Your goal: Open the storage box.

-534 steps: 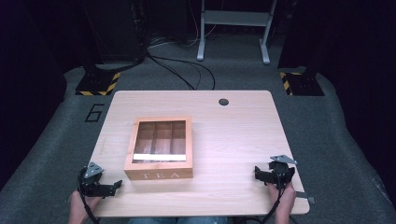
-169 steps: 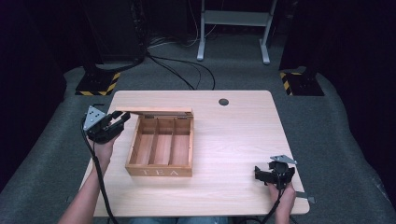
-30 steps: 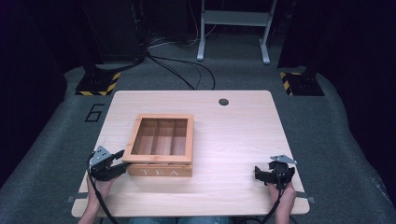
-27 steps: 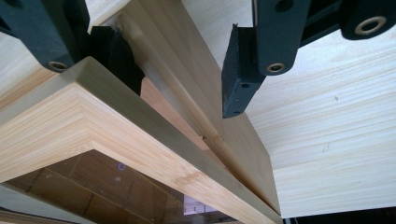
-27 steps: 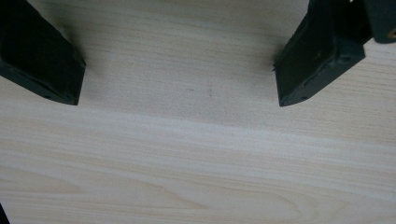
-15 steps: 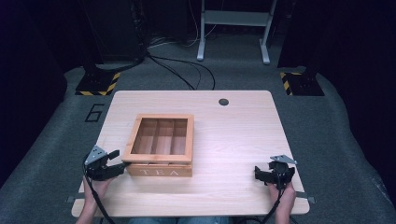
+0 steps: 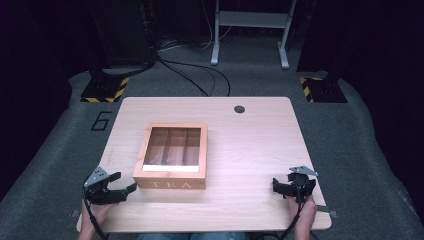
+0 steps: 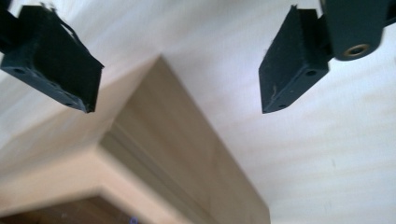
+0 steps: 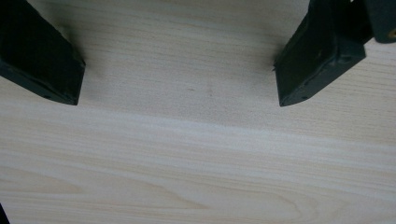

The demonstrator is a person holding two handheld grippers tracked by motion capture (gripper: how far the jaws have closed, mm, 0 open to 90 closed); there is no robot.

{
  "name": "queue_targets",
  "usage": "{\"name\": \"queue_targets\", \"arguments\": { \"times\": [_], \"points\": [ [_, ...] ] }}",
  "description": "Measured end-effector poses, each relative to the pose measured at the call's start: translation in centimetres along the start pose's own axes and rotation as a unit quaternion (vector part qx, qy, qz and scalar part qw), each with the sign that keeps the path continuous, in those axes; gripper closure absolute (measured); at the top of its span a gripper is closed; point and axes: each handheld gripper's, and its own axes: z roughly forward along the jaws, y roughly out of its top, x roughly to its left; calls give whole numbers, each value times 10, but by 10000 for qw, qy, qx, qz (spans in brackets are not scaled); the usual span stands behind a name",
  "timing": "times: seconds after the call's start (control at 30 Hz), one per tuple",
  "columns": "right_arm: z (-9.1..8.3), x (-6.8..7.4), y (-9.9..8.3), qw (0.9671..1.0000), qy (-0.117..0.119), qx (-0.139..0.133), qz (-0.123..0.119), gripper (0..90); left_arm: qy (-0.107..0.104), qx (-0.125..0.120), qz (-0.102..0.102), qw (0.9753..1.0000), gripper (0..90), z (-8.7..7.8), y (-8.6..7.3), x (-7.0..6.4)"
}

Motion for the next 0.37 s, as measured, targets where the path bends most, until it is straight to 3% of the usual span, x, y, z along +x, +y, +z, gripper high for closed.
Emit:
{"name": "queue_targets", "arguments": {
  "times": [0.07, 0.13, 0.2, 0.3, 0.37],
  "points": [
    [0, 0, 0, 10000, -1, 0, 1, 10, 106, 207, 81, 9997, 79, 1, -8, 0],
    [0, 0, 0, 10000, -1, -1, 1, 10, 167, 567, 184, 9981, 44, 4, -12, 0],
    [0, 0, 0, 10000, -7, -9, 13, 10, 265, 650, 314, 9970, 9, 4, -13, -2],
    [0, 0, 0, 10000, -4, 1, 2, 10, 307, 849, 320, 9954, 0, 6, -12, -2],
    [0, 0, 0, 10000, -3, 2, 2, 10, 344, 849, 301, 9953, 0, 7, -12, -2]
  ]
}}
